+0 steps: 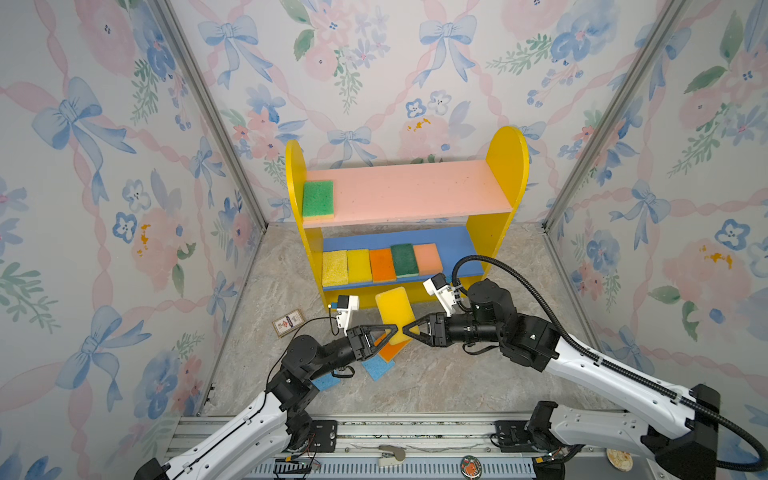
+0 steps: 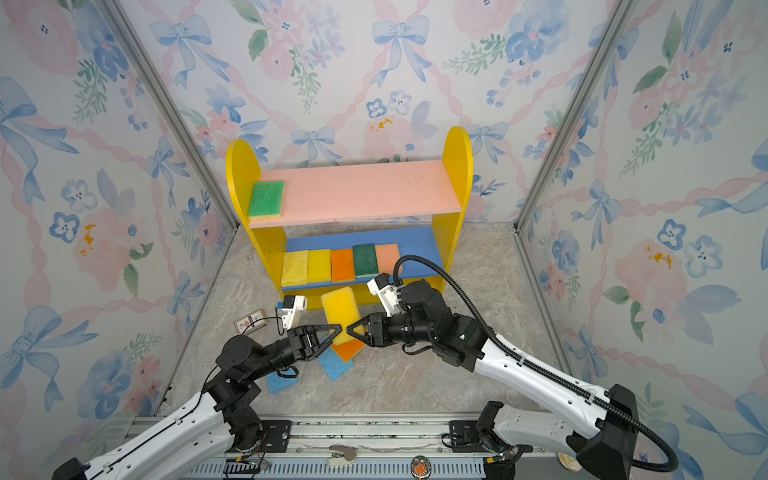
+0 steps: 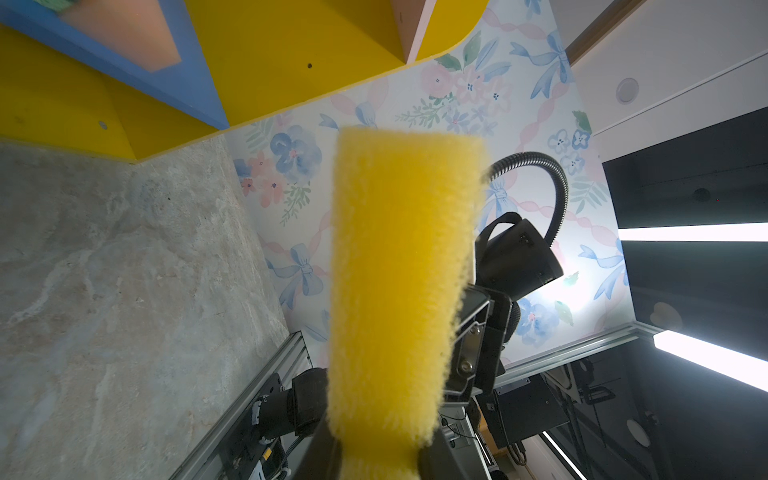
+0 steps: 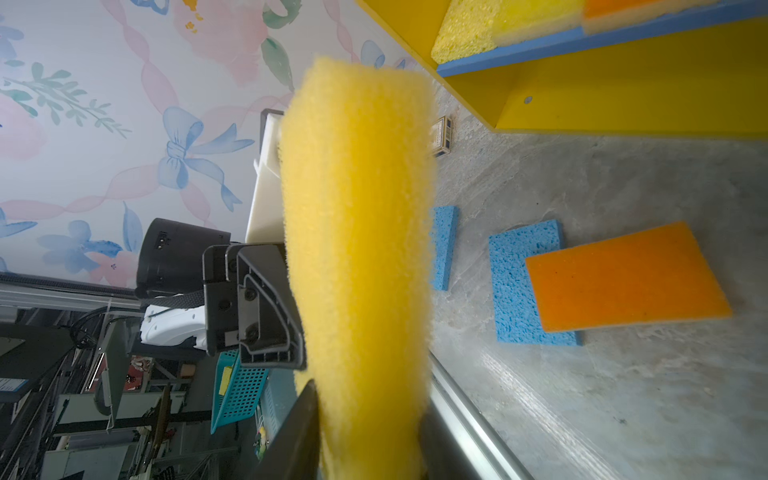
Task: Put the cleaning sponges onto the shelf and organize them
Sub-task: 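Hold the yellow sponge up to the left gripper while the left grips its edge, then carry the yellow sponge to the pink shelf with the right gripper while the left withdraws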
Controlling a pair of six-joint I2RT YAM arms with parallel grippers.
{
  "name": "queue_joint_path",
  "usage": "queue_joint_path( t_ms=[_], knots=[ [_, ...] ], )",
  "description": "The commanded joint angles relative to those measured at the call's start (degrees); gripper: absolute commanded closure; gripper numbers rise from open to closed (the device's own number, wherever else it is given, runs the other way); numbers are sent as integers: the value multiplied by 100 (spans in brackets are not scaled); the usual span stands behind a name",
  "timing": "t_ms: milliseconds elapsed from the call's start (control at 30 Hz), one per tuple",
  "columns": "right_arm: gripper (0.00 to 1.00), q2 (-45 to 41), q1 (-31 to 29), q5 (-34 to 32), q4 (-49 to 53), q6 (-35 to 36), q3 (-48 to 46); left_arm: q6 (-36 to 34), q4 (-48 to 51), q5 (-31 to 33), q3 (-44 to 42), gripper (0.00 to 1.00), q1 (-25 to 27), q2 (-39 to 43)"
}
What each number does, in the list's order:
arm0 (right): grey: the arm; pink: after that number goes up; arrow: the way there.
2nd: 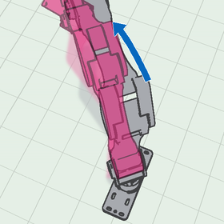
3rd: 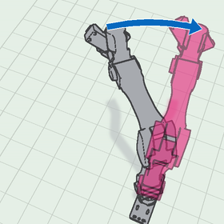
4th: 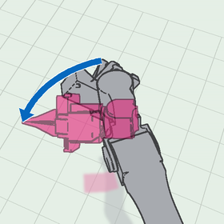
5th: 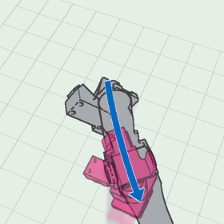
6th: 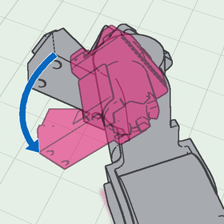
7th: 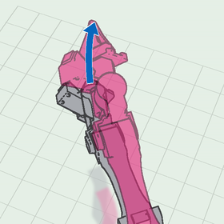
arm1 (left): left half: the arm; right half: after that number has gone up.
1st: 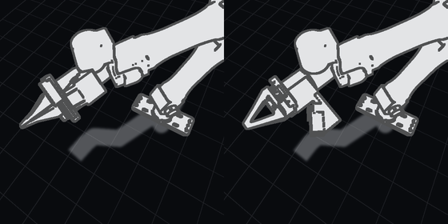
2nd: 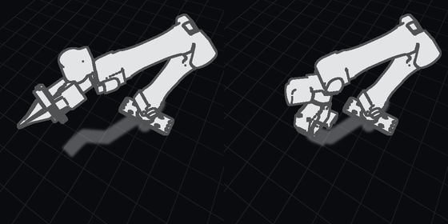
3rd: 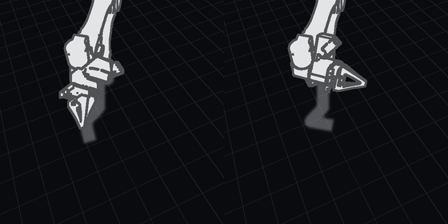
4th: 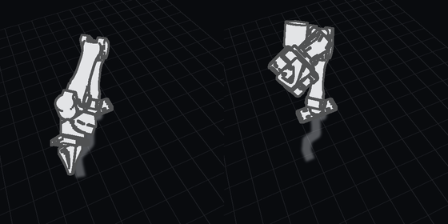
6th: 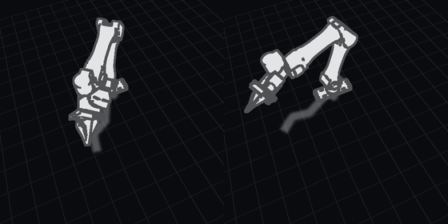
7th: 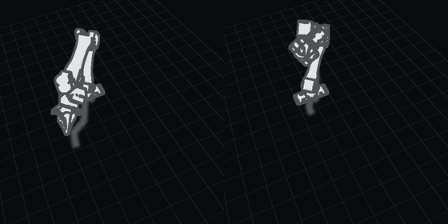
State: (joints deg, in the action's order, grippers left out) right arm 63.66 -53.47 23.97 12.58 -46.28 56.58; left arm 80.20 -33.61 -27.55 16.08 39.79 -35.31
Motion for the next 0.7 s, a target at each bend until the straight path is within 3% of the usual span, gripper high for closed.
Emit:
queue_joint_path(
  t_ms=[0, 133, 267, 333, 467, 567, 667],
  knots=[
    [70, -90, -58, -311, 144, 35, 224, -11, -164, -179, 79, 71, -50, 53],
    [72, -154, -56, -594, 463, 128, 379, -45, -69, -281, 19, 49, -180, 342],
    [72, -214, -56, -938, 911, 285, 636, -534, 791, -535, 169, 37, -509, 635],
    [72, -202, -58, -1118, 1253, 417, 909, -1232, 1964, -518, 471, 35, -755, 788],
    [72, -14, -58, -1131, 1635, 617, 1662, -2732, 4338, 247, 1164, 33, -1084, 962],
    [72, 327, -58, -1138, 1901, 729, 2405, -3202, 4994, 782, 1349, 33, -1105, 967],
    [72, 838, 47, -1052, 2248, 753, 3294, -3396, 5098, 854, 1377, 32, -1099, 941]
  ],
)
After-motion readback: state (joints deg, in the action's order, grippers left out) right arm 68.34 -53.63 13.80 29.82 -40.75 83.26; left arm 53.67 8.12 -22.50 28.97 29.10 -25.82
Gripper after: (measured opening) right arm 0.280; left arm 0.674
